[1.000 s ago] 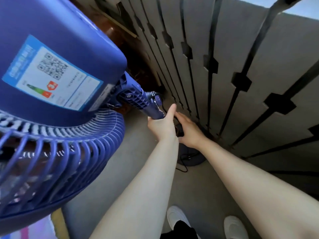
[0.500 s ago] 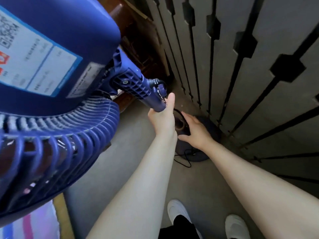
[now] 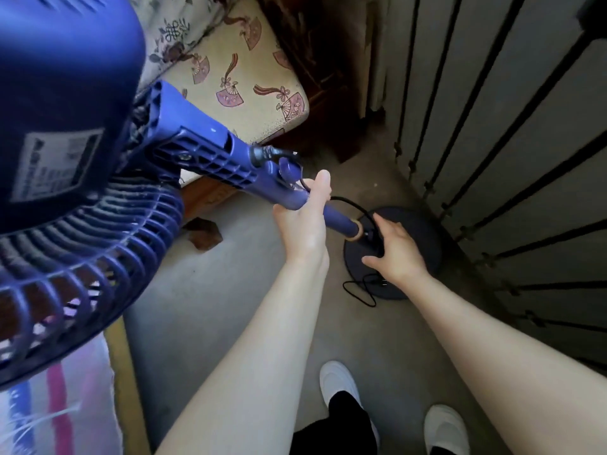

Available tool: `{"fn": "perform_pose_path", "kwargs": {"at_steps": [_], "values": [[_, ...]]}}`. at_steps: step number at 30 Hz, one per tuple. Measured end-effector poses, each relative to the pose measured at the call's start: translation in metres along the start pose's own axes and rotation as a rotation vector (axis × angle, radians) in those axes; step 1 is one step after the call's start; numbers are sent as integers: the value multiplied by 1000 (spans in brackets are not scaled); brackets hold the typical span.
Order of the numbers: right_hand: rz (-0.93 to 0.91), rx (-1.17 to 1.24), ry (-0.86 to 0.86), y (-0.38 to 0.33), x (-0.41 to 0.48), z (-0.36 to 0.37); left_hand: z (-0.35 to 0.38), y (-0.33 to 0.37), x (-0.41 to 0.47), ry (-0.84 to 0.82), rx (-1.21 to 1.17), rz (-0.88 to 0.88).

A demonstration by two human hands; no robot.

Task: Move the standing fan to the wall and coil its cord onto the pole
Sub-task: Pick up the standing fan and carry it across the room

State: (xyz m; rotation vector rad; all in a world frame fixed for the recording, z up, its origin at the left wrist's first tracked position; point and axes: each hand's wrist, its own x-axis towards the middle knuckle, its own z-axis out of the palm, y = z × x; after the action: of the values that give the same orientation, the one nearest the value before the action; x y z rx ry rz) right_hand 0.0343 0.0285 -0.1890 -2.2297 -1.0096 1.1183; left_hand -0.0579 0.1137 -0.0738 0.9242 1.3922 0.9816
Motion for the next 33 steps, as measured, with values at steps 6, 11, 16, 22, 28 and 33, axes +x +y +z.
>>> {"fn": "perform_pose_path", "kwargs": {"at_steps": [6,11,16,22,28,33], "values": [[-4,-34,21,-24,15,38,-45,2,28,-42,-123,51],[-37,-115,-36,-45,26,63,-80,2,44,-28,-196,31],[-70,-244,-18,-58,35,86,-119,2,61,3,-215,-17],[-32,-370,-138,-52,50,111,-155,-3,77,-18,-283,-3],[-66,-349,-183,-56,67,133,-178,-13,85,-5,-323,22],[-145,-302,-288,-61,77,140,-187,-15,88,69,-359,22]]}}
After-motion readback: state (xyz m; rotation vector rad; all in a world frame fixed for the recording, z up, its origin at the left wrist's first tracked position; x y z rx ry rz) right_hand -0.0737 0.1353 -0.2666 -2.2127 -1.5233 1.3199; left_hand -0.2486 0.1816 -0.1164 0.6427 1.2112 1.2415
